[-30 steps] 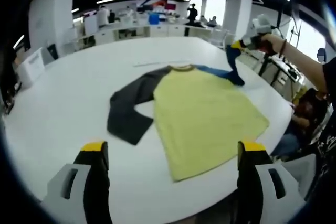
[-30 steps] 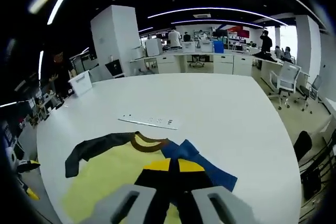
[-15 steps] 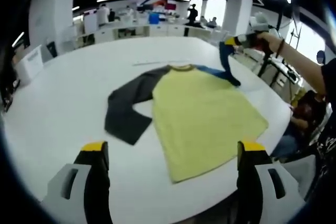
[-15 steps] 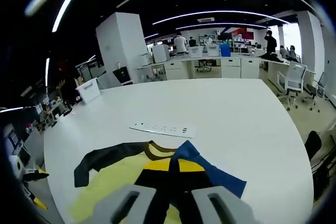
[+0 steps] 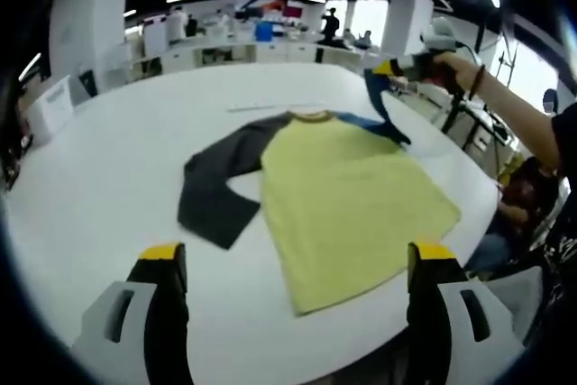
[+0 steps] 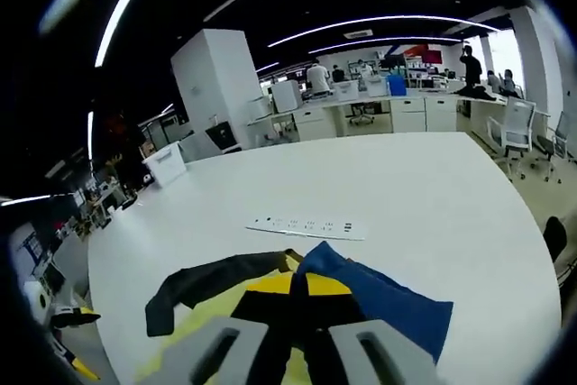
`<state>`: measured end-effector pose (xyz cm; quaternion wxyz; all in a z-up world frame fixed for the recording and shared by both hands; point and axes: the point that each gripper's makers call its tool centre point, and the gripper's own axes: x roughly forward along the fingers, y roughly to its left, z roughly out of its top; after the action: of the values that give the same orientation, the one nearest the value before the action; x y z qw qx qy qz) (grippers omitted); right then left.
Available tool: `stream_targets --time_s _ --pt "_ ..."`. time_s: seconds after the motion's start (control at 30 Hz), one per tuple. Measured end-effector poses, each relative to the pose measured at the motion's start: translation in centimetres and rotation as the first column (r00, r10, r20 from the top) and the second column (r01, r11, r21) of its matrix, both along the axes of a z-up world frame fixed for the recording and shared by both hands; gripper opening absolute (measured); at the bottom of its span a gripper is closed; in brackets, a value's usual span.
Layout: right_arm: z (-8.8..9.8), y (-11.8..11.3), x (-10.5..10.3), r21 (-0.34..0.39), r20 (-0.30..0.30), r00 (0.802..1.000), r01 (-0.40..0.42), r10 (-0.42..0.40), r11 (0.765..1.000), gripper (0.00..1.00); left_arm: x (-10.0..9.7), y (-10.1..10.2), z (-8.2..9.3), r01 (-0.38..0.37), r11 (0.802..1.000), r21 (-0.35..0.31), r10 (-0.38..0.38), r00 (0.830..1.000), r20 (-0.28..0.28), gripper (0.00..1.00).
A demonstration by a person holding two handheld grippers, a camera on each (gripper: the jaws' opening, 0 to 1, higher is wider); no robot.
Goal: Fold the garment on the visible template until the final outline fits inside the template.
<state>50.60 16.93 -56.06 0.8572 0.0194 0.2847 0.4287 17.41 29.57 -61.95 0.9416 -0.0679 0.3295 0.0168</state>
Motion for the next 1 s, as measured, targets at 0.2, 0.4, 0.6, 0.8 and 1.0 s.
stream_targets --time_s 0.2,0.4,0.6,0.8,1.0 --pt "0.2 2.0 -0.9 0.033 -0.014 1.0 -0.005 0.006 0.999 0.0 -0.2 0.1 -0.3 -0.002 1.0 -0.008 0.002 1.0 0.0 0.98" --pt "0.3 3.7 -1.9 0.053 -0.016 1.0 -0.013 0.014 0.999 0.0 -0.3 0.0 -0.4 0.002 1.0 -0.011 -0.002 1.0 -0.001 0.98" --pt "0.1 5.2 -2.8 0.069 -0.025 0.999 -0.022 0.024 0.997 0.0 -0.1 0.0 -0.2 0.01 1.0 -0.007 -0.01 1.0 0.006 0.98" --pt "-0.1 6.0 -3.6 0.061 -0.026 0.999 -0.041 0.042 0.997 0.0 0.0 -0.2 0.2 0.013 1.0 -0.001 -0.013 1.0 0.016 0.98" --pt "-0.6 6.5 -3.9 0.044 -0.025 0.998 -0.054 0.055 0.998 0.0 -0.2 -0.2 0.2 0.011 1.0 0.001 -0.011 1.0 0.017 0.98"
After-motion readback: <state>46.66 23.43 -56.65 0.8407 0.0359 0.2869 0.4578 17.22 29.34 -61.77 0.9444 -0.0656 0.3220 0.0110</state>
